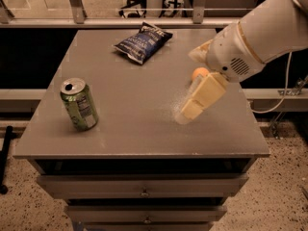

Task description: Knock green can over

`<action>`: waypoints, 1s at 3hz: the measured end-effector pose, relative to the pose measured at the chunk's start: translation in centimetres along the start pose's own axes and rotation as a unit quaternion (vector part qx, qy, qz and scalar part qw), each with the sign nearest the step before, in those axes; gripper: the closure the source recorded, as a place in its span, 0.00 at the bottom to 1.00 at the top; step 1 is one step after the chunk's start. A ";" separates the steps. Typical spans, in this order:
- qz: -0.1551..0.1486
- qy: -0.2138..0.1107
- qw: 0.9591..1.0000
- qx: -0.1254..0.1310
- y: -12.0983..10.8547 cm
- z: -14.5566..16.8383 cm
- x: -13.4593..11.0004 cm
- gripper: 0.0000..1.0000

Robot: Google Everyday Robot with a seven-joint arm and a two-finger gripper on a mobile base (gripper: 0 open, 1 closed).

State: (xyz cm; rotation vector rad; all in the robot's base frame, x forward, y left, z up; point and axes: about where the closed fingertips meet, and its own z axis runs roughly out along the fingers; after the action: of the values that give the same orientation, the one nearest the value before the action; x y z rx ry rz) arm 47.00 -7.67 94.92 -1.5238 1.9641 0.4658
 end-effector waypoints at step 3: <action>-0.008 -0.048 0.999 -0.019 1.6 2.7 -3.0 0.00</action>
Offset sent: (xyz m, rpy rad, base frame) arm -0.0012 0.0120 0.0057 0.0400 0.0022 0.0093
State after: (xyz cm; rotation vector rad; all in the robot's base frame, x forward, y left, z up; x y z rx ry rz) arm 46.56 -3.39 94.69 -1.5107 1.8785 0.5636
